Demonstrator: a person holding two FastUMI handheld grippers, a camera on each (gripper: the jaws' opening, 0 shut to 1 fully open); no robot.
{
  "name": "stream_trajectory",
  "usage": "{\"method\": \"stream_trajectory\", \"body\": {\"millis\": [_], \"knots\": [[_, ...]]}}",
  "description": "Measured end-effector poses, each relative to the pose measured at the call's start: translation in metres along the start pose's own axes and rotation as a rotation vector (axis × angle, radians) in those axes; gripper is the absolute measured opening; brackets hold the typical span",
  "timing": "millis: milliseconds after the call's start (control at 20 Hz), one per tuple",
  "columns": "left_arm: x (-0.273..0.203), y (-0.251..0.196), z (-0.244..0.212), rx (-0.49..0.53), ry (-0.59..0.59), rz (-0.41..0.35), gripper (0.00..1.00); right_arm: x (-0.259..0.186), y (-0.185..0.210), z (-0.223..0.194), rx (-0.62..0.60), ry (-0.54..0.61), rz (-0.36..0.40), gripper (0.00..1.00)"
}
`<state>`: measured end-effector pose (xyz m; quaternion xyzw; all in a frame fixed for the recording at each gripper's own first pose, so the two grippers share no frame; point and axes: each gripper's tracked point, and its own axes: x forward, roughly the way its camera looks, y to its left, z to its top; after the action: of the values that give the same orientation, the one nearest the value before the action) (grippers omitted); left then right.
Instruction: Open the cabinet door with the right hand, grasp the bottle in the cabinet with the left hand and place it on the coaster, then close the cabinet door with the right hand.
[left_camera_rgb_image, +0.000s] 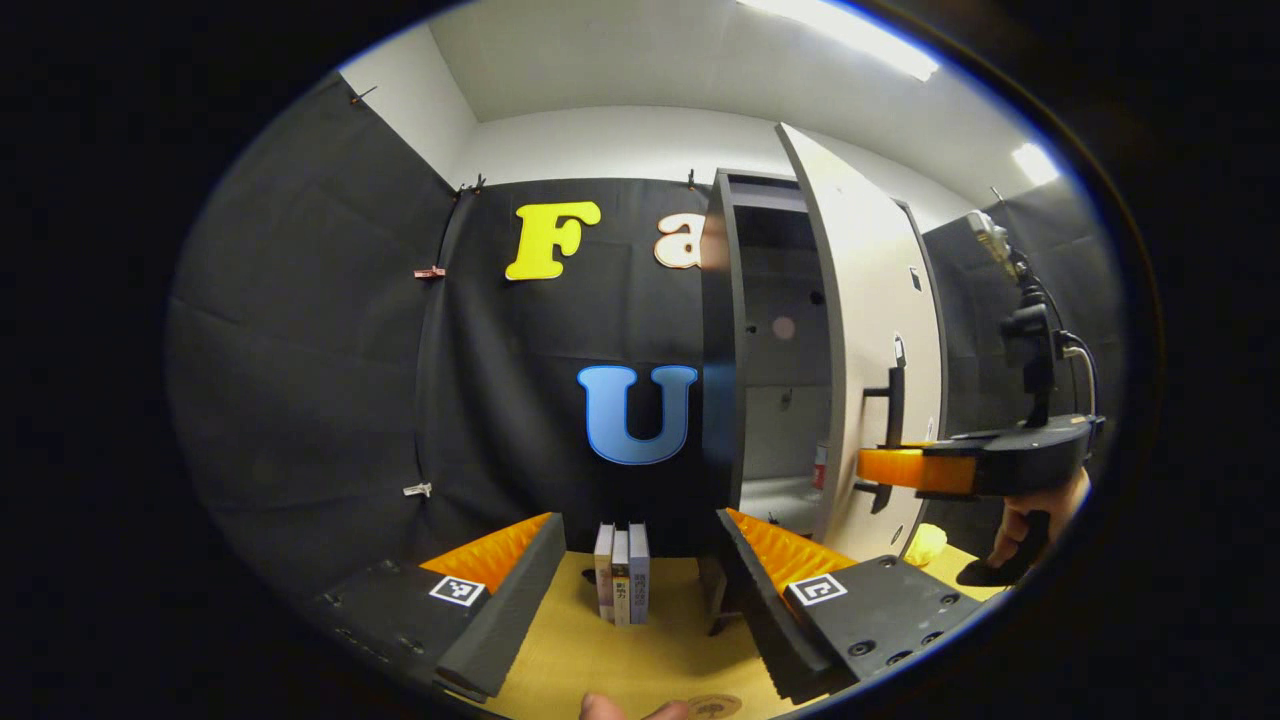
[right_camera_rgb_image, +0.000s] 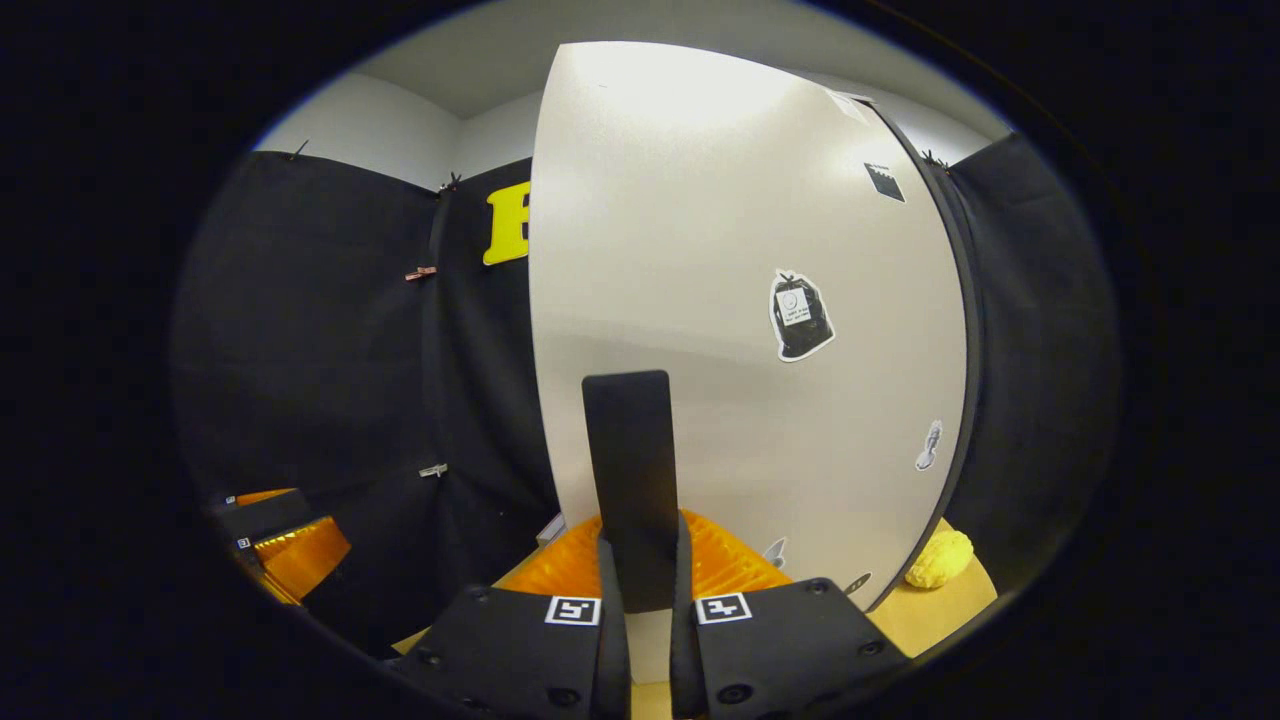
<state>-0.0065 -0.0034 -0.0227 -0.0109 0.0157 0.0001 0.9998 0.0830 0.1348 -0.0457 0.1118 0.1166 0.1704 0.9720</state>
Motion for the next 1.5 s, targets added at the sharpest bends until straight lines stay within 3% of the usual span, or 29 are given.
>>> {"method": "stream_trajectory", "body": {"millis": [300, 800, 1150, 1500], "knots": [[0.008, -0.033, 0.005, -0.020, -0.006, -0.033, 0.95, -0.054, -0.026, 0.001, -0.025, 0.000, 0.007, 0.19], [0.034, -0.097, 0.012, -0.033, -0.035, -0.098, 0.94, -0.140, -0.109, 0.008, -0.059, -0.045, -0.106, 0.19], [0.054, -0.153, 0.012, -0.032, -0.040, -0.157, 0.94, -0.163, -0.171, 0.023, -0.092, -0.084, -0.236, 0.18], [0.072, -0.200, 0.008, -0.009, -0.042, -0.184, 0.94, -0.184, -0.214, 0.026, -0.031, -0.093, -0.275, 0.12]]}}
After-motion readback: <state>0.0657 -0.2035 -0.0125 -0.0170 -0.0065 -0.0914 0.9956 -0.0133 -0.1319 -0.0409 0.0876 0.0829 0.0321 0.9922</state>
